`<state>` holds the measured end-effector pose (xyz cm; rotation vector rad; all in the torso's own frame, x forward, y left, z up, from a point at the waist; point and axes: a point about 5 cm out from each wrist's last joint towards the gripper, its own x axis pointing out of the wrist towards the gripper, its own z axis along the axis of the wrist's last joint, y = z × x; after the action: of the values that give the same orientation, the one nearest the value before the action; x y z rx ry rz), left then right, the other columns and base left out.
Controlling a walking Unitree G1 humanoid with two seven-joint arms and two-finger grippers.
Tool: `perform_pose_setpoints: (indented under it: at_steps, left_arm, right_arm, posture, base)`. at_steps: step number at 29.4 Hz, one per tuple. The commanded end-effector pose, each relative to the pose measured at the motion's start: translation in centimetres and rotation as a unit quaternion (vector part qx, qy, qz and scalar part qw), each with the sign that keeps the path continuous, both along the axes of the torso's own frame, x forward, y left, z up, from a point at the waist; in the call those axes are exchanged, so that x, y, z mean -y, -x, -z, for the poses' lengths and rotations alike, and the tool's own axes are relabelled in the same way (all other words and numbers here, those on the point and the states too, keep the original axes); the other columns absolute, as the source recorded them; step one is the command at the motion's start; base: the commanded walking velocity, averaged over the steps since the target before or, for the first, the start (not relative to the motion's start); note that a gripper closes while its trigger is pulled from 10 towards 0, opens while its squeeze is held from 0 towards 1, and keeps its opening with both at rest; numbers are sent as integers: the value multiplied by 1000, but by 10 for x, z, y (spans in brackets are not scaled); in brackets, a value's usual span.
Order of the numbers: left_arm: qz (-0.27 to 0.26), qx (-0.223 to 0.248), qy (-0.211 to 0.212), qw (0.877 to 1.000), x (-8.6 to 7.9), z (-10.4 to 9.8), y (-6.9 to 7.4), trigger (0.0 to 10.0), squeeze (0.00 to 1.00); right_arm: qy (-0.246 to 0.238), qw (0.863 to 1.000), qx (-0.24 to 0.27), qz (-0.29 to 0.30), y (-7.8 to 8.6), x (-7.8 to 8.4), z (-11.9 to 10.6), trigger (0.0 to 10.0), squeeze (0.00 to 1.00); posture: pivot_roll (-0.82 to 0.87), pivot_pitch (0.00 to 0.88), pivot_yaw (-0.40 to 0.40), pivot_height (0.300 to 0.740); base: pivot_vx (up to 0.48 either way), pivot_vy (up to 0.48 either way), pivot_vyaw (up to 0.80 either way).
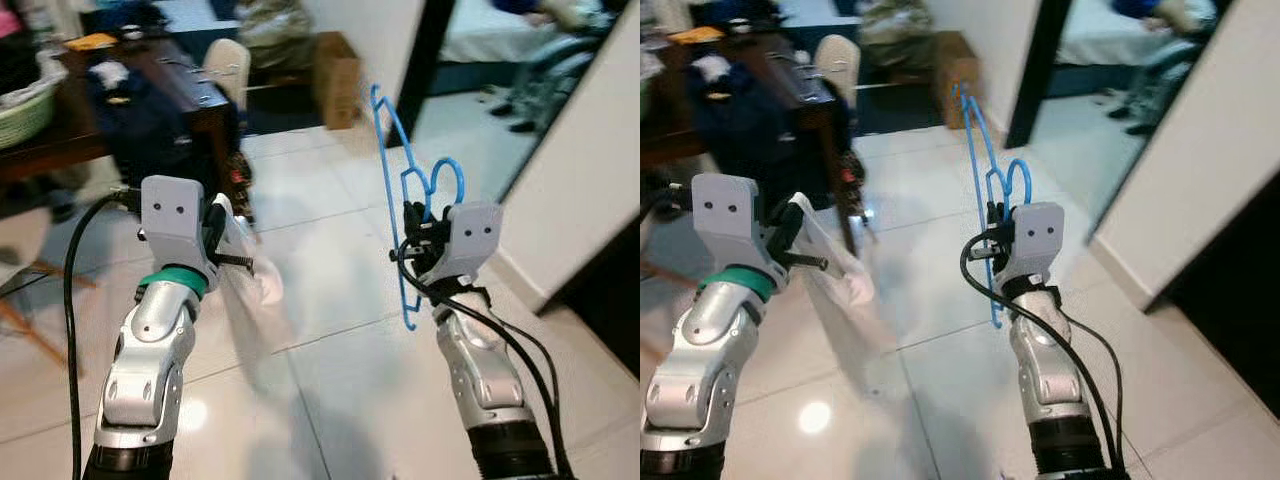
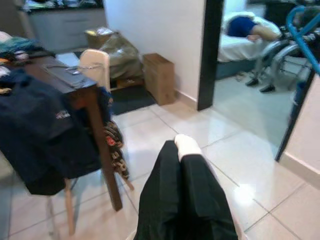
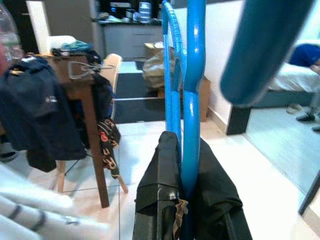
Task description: Hang hanger
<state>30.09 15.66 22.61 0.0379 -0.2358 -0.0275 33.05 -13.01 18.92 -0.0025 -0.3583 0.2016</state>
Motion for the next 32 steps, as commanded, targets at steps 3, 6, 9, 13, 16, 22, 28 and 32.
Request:
perform_pose_setpoints:
  at_steps: [3,6,9,13,16,22,28,32]
  left_arm:
    - [7,-6,-2,1000,3,2,0,10000,0]
    - [8,-8,-5,1000,3,2,0,10000,0]
    - [11,-17,-9,1000,4,5,0,10000,0]
    - [14,-24,-14,1000,5,7,2,10000,0]
    - [16,-23,-15,999,5,7,2,10000,0]
    - [20,-22,-16,999,7,6,2,10000,0]
    - [28,-22,-17,999,10,5,2,10000,0]
    - [32,-19,-19,999,11,4,2,10000,0]
  right_arm:
    - [5,1000,-2,5,2,2,3,10000,0]
    - [7,1000,-1,4,2,2,3,10000,0]
    - [11,1000,2,2,3,0,2,10000,0]
    - [14,1000,6,-1,3,-1,0,10000,0]
    - [15,1000,7,-2,3,-2,-1,10000,0]
    - [18,1000,10,-4,2,-3,-2,10000,0]
    - [20,1000,13,-4,2,-3,-4,10000,0]
    - [21,1000,16,-4,2,-3,-5,10000,0]
  posture:
    - [-24,85,62,740]
    - [-24,86,62,740]
    - [-25,87,61,740]
    - [-24,87,59,740]
    - [-23,86,58,740]
    - [-22,84,57,740]
    - [-27,83,59,740]
    - [-29,82,60,740]
  base:
    - [0,0,-800]
    - [0,0,-800]
    - [0,0,-800]
    - [0,0,-800]
    - [0,0,-800]
    - [0,0,-800]
    - [0,0,-800]
    - [0,0,-800]
